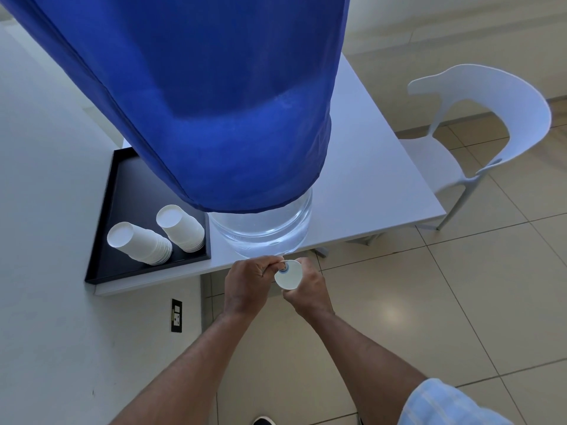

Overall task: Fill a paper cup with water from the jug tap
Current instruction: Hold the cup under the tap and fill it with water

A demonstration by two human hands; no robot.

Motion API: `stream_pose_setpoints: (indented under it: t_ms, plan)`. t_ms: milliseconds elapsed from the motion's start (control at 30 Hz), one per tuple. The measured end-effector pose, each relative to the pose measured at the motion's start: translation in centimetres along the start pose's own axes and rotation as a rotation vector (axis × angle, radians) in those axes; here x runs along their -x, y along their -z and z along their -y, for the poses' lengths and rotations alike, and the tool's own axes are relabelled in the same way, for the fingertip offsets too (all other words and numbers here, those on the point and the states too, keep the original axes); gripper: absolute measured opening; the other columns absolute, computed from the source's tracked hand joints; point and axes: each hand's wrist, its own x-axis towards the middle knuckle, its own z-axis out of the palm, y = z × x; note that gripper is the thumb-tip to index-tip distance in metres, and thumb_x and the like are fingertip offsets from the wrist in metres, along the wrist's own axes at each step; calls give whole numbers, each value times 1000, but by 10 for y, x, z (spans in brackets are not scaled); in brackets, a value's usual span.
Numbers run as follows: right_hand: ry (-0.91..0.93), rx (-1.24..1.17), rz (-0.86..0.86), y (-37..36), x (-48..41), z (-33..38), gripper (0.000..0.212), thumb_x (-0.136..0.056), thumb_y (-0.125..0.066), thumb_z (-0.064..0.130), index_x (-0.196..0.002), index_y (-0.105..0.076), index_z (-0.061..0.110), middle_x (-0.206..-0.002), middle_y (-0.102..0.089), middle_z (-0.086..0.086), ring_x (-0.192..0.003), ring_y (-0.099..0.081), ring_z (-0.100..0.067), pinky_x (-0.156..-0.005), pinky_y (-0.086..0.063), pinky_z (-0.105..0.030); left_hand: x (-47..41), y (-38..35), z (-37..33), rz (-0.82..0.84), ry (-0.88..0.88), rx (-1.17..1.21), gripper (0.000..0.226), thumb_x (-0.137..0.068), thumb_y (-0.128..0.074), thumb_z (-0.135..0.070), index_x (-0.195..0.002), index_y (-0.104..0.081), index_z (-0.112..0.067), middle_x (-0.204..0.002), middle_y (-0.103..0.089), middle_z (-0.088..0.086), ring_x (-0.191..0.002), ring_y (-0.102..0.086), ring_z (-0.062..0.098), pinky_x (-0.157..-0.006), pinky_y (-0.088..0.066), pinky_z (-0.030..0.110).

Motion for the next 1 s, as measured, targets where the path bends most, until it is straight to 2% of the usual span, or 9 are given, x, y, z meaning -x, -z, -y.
stream_pose_setpoints:
  t_ms: [200,567,800,1000]
  plan:
    - [3,20,8,-2,-1,-3,47,-75,-81,8,-115,-59,19,-98,-62,4,-87,-57,-16,-58,-38,-10,1,-1,-1,1,25,-1,13,-96,-81,-30,-107,-88,-29,-102,-88,-10,-95,-82,12,-86,-65,43]
    - [3,-5,-13,-5,-5,-5,47,-74,-82,13,-113,-58,24,-93,-63,7,-84,-60,-15,-58,-45,-8,2,-2,-2,-1,38,4,15,-97,-80,-32,-110,-88,-30,-106,-87,-10,-100,-81,10,-89,-65,43]
    - [13,-16,-18,-9,-6,-8,47,-74,-82,13,-113,-58,25,-95,-66,5,-84,-62,-15,-56,-42,-9,2,-3,-1,-18,37,5,15,-97,-81,-31,-110,-88,-30,-106,-87,-10,-99,-81,10,-89,-65,43]
    - [6,-16,-26,-8,-6,-10,47,-74,-82,13,-113,-58,24,-97,-66,5,-85,-62,-16,-57,-40,-8,3,-4,0,-66,-40,-80,11,-96,-81,-35,-106,-86,-35,-97,-87,-13,-90,-83,13,-77,-66,40]
